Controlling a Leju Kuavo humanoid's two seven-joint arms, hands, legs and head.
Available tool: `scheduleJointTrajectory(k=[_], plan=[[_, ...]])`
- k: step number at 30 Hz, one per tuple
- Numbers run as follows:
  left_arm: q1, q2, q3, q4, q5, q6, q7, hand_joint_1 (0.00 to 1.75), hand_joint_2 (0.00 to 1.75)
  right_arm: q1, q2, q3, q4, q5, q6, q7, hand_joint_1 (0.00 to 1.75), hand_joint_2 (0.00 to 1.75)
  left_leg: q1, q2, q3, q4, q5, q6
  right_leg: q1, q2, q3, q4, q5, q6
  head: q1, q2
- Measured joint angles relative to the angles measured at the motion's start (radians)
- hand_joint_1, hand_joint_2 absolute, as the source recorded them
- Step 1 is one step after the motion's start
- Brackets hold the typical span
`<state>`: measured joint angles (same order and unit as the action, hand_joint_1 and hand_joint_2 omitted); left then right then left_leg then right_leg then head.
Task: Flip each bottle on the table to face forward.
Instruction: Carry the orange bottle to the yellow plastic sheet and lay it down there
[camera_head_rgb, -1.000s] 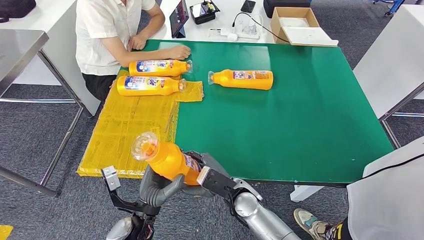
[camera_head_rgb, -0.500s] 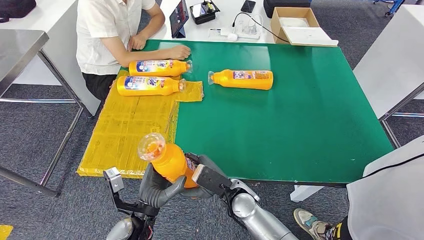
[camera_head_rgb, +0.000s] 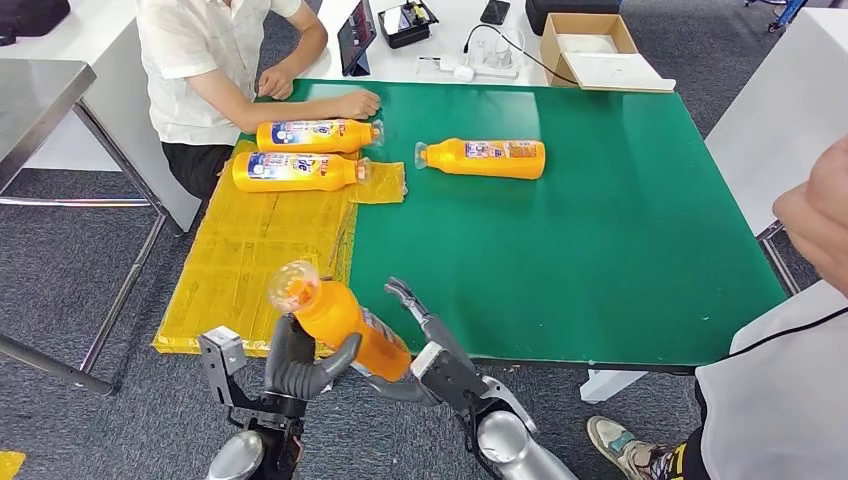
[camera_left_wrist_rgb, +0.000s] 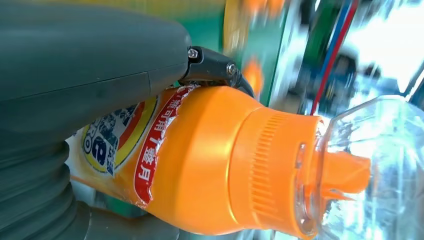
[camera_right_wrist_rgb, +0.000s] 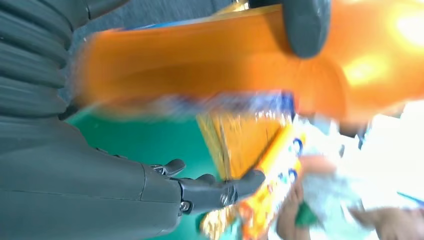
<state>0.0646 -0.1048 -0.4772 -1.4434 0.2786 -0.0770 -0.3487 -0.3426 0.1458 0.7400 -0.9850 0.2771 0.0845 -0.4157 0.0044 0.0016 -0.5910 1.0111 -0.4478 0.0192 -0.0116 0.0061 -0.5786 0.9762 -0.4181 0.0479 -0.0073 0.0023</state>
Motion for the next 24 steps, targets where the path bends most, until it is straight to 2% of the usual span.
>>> scheduleJointTrajectory(k=[1, 3, 5, 11, 16, 20, 24], plan=[[-0.006, -0.001, 0.008, -0.003, -0.026, 0.043, 0.001, 1.75, 1.75, 0.031, -0.013, -0.017, -0.038, 0.001, -0.022, -0.015, 0.0, 1.75, 0.0, 0.0, 0.0, 0.0, 0.0, 0.0, 0.0, 0.0, 0.0, 0.0, 0.0, 0.0, 0.0, 0.0], [-0.008, -0.002, 0.071, -0.018, -0.244, 0.272, -0.04, 1.75, 1.75, 0.147, -0.062, -0.068, -0.199, 0.061, -0.09, -0.054, 0.0, 1.75, 0.0, 0.0, -0.001, 0.0, 0.0, 0.0, 0.0, 0.0, -0.001, 0.0, 0.0, 0.0, 0.0, 0.0], [0.001, -0.001, 0.143, -0.04, -0.432, 0.445, -0.076, 1.75, 1.75, 0.236, -0.101, -0.098, -0.342, 0.131, -0.134, -0.071, 0.0, 1.75, 0.0, -0.001, -0.001, 0.0, 0.0, 0.0, 0.0, 0.0, -0.001, 0.0, -0.001, 0.0, 0.0, 0.0], [0.002, -0.002, 0.231, -0.064, -0.41, 0.41, -0.051, 1.75, 1.75, 0.311, -0.126, -0.105, -0.468, 0.156, -0.144, -0.078, 0.0, 1.75, 0.0, -0.001, -0.001, 0.0, 0.0, 0.0, 0.0, 0.0, -0.001, 0.0, -0.001, -0.001, 0.0, 0.0], [-0.014, -0.015, 0.261, -0.052, -0.385, 0.376, -0.045, 1.75, 1.75, 0.348, -0.137, -0.117, -0.503, 0.15, -0.163, -0.094, 0.0, 1.75, 0.0, -0.001, -0.001, 0.0, 0.0, 0.0, -0.001, 0.0, -0.001, 0.0, 0.0, 0.0, 0.0, 0.0], [-0.041, -0.032, 0.262, -0.019, -0.461, 0.447, -0.069, 1.75, 1.75, 0.371, -0.143, -0.139, -0.512, 0.142, -0.169, -0.104, 0.0, 1.75, -0.001, -0.001, -0.001, 0.0, 0.0, 0.0, -0.001, 0.0, -0.001, 0.0, 0.0, 0.0, 0.0, 0.0], [-0.064, -0.039, 0.256, 0.021, -0.658, 0.607, -0.069, 1.75, 1.75, 0.381, -0.147, -0.148, -0.514, 0.146, -0.168, -0.119, 0.0, 1.75, -0.001, -0.001, -0.001, 0.0, 0.0, 0.0, -0.001, 0.0, -0.001, 0.0, 0.0, 0.0, 0.0, 0.0]])
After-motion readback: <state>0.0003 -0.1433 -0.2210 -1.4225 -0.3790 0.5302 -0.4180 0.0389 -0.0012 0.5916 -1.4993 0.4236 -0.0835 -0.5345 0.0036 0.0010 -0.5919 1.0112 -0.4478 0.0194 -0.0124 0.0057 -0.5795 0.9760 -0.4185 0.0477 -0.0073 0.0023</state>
